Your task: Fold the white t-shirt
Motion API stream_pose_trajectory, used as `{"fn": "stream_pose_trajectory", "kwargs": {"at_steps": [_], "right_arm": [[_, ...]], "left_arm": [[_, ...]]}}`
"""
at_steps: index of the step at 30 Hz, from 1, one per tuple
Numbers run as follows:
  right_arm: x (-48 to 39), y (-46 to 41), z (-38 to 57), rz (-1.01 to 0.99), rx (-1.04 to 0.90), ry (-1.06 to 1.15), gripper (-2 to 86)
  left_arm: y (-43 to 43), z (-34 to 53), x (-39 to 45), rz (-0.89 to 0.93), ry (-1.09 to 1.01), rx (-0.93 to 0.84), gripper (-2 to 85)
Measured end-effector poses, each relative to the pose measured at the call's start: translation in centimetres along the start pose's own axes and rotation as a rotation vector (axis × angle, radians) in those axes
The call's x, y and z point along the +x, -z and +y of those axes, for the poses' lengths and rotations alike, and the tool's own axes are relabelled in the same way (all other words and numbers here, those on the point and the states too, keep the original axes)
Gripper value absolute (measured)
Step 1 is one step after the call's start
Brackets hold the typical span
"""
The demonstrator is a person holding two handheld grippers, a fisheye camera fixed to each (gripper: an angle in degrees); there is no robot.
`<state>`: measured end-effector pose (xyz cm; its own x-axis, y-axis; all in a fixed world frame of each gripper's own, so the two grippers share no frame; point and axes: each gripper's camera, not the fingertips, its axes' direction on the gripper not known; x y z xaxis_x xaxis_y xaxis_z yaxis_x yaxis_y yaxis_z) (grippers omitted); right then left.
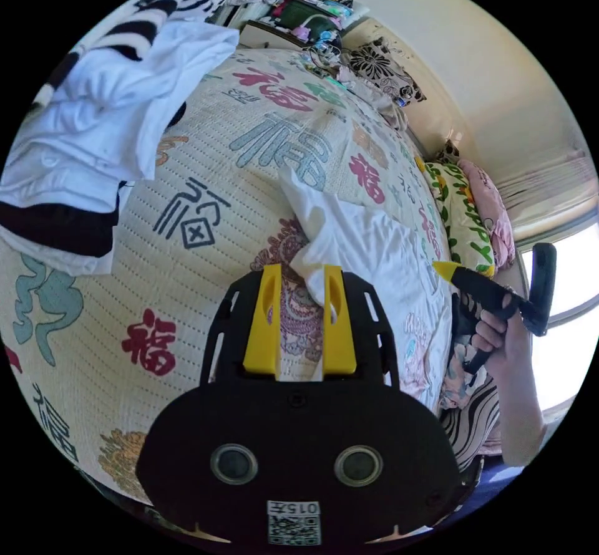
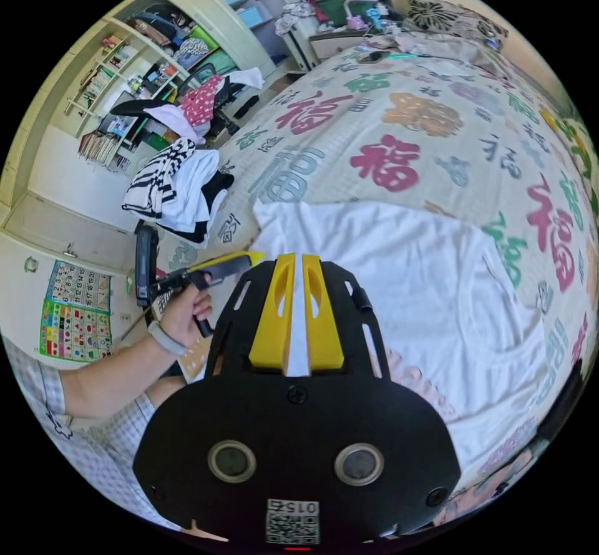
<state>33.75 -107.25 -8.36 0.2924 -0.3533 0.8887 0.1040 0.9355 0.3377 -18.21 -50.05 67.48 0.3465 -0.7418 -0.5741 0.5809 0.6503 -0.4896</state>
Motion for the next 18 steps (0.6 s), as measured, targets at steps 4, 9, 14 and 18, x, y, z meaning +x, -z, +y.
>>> {"fn": "stream_pose_trajectory", "kwargs": {"at_steps": [4, 9, 14, 18], "right_arm": [[-2.0, -4.1, -6.2, 0.018, -0.055, 0.058, 3.5], [-3.8, -9.2, -11.3, 0.015, -0.161, 0.116, 4.6], [-5.3, -15.6, -14.9, 0.044, -0.345, 0.156, 7.5], [-5.1, -18.0, -16.1, 0.141, -0.387, 0.158, 3.5]], "left_arm": [[3.0, 0.8, -3.9, 0.148, -0.020, 0.016, 0.8], [5.7, 3.7, -6.7, 0.215, 0.016, 0.009, -0.1], [6.1, 4.2, -8.1, 0.216, 0.023, 0.002, -0.2], [6.6, 4.3, -9.0, 0.231, 0.048, 0.013, -0.3]]}}
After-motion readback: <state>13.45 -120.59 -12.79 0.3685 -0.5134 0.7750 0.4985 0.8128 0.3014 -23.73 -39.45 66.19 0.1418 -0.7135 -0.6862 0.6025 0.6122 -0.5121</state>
